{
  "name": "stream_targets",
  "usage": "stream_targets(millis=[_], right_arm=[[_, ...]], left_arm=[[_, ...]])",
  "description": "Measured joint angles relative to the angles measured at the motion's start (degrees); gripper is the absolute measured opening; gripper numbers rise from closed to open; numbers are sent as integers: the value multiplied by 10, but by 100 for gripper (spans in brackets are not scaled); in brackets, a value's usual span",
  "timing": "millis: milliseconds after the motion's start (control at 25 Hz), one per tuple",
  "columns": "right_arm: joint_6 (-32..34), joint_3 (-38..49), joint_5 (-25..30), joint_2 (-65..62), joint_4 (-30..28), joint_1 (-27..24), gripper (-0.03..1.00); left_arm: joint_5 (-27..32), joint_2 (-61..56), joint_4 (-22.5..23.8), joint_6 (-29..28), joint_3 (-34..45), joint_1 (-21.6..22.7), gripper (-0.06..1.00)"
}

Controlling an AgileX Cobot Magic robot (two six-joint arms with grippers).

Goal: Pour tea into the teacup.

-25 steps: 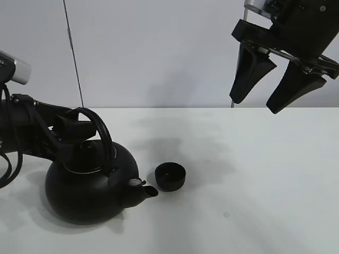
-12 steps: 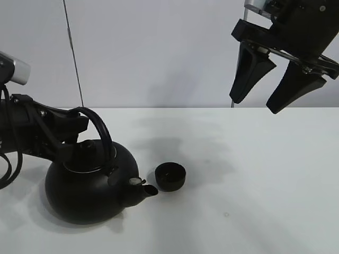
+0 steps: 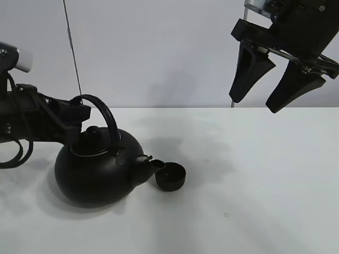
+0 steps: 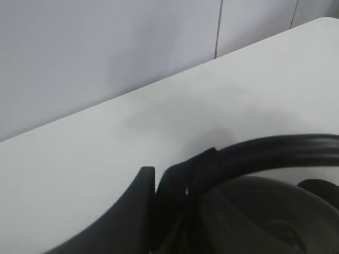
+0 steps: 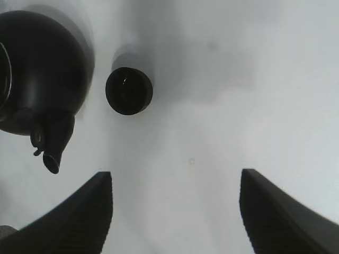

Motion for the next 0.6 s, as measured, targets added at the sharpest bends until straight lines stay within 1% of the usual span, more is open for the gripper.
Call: stream_targets(millis=[200,600], right_arm=[[0,0,0,0,0,0,47],[0,0,0,0,0,0,47]], left_arm=[[12,0,0,-6,-27,0,13],[108,6,0,-7,-103,0,13]])
